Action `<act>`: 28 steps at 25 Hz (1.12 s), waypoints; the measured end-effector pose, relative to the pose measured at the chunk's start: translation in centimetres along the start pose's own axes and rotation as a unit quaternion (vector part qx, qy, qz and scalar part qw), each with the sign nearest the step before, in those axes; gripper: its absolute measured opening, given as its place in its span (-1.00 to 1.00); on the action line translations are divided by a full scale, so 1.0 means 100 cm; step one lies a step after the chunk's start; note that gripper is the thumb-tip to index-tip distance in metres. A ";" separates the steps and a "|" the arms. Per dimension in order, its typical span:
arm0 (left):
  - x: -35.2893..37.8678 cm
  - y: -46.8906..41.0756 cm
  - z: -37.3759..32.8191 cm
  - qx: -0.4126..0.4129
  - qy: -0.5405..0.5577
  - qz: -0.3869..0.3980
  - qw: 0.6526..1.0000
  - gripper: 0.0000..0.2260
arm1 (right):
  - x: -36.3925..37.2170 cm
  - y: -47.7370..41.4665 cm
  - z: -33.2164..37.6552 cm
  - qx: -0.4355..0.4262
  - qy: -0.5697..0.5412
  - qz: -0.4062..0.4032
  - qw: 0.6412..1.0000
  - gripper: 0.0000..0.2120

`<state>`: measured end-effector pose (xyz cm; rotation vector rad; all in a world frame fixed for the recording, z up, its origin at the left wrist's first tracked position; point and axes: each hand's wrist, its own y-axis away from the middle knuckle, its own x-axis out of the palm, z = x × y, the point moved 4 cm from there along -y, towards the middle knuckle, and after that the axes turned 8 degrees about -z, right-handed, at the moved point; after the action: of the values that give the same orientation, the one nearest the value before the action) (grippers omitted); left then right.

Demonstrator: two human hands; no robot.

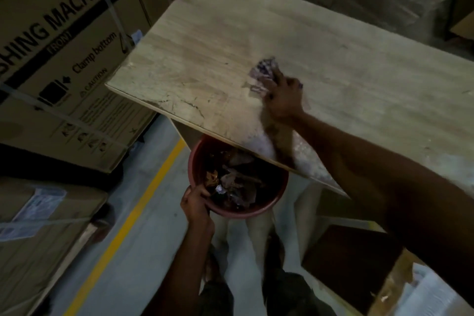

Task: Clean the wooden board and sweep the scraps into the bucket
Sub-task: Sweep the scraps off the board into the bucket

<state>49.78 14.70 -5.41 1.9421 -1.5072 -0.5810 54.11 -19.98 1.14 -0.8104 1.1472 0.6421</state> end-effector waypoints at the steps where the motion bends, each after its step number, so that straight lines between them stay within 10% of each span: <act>1: -0.001 -0.003 -0.003 -0.005 -0.012 0.003 1.000 -0.56 | -0.003 0.025 0.022 -0.020 -0.015 -0.015 1.000 -0.50; 8: 0.022 0.020 0.002 -0.063 -0.116 0.060 0.989 -0.84 | -0.047 0.208 0.092 0.145 -0.209 -0.072 0.964 -0.36; 14: 0.055 0.092 0.053 -0.078 -0.200 0.135 0.967 -0.84 | -0.137 0.267 -0.072 0.357 -0.063 -0.311 0.879 -0.60; 16: 0.066 0.114 0.073 -0.085 -0.203 0.151 0.964 -0.97 | -0.143 0.294 -0.153 0.432 -0.027 -0.257 0.864 -0.55; 23: 0.105 0.171 0.143 -0.119 -0.257 0.178 0.942 -0.87 | -0.113 0.313 -0.112 0.225 -0.117 -0.094 0.963 -0.39; 28: 0.142 0.182 0.169 -0.112 -0.251 0.198 0.941 -0.88 | -0.161 0.286 -0.211 0.440 -0.147 -0.250 0.850 -0.50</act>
<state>29.48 -5.39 -4.64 1.3181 -1.9732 -1.0619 15.44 -21.92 6.03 -0.1699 0.7626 -0.2197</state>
